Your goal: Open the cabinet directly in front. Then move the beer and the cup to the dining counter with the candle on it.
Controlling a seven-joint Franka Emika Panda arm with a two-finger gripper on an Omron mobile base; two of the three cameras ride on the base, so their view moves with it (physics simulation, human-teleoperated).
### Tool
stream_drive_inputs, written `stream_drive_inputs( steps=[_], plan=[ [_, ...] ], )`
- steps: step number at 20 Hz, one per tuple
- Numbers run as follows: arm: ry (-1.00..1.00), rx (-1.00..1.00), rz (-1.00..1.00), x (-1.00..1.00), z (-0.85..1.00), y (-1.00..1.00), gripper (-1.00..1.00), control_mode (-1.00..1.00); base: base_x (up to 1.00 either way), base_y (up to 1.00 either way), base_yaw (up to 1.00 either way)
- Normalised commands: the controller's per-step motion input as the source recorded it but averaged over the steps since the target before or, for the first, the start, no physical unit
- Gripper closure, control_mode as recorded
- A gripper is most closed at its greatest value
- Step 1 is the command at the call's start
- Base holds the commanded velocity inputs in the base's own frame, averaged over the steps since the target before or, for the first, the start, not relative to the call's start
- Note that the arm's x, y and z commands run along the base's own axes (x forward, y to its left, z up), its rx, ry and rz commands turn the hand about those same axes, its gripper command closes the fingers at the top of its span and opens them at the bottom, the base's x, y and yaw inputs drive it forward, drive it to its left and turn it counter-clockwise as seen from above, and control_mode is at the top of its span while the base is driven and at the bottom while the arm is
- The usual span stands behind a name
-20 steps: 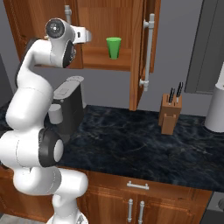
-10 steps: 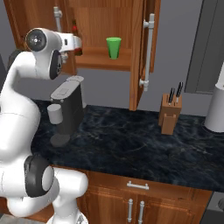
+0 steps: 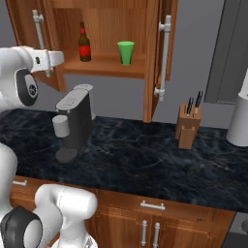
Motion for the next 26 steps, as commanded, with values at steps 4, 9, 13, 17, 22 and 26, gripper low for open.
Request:
stream_drive_inputs(
  steps=[4,9,13,17,22,26],
  plan=[
    [0.0,0.0,-0.19,-1.0,0.0,1.0,1.0,-1.0,0.0,0.0,0.0],
    [0.07,-0.03,-0.12,-0.57,0.0,0.96,-1.0,-1.0,0.0,0.0,0.0],
    [0.0,0.02,0.0,-0.15,0.0,-0.14,-1.0,-1.0,0.0,0.0,0.0],
    [-0.03,0.26,0.08,-0.79,0.0,-0.98,-1.0,-1.0,0.0,0.0,0.0],
    [-0.03,0.33,0.2,-0.64,0.0,-1.0,-1.0,-1.0,0.0,0.0,0.0],
    [-0.02,0.28,0.28,-0.11,0.03,-1.0,-1.0,-1.0,0.0,0.0,0.0]
  ],
)
